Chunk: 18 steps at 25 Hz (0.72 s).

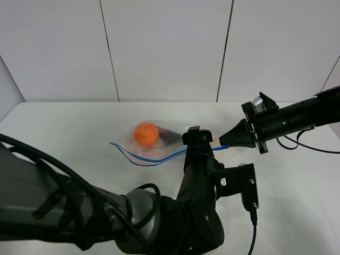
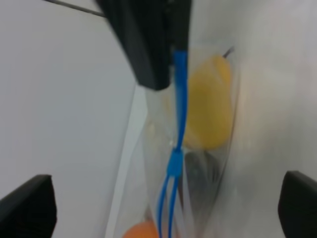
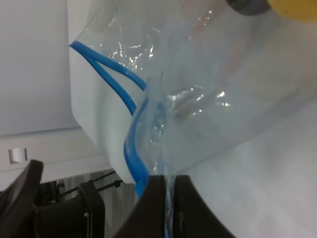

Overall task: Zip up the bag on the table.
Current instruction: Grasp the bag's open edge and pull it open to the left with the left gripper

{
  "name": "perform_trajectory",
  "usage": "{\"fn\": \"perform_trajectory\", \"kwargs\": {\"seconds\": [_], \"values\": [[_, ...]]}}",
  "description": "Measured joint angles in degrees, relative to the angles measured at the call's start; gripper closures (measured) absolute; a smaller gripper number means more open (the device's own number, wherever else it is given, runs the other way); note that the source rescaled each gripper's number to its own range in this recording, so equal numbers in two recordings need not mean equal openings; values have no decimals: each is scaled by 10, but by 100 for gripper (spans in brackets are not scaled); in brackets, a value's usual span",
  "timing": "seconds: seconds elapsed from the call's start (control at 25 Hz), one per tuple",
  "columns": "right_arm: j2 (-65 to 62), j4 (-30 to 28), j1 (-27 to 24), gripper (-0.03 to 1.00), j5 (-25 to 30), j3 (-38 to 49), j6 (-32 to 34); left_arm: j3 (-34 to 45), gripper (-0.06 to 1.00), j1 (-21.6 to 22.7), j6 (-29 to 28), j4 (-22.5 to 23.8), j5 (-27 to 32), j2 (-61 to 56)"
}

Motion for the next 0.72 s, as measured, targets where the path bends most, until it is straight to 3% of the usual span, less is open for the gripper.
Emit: {"fn": "perform_trajectory", "kwargs": {"seconds": [0.52,0.72], "values": [[0,0,0,97,0,0,0,-47,11,0,40,1,-5,35],[0,-6,0,97,0,0,0,-47,25,1,47,0,-1,45]]}}
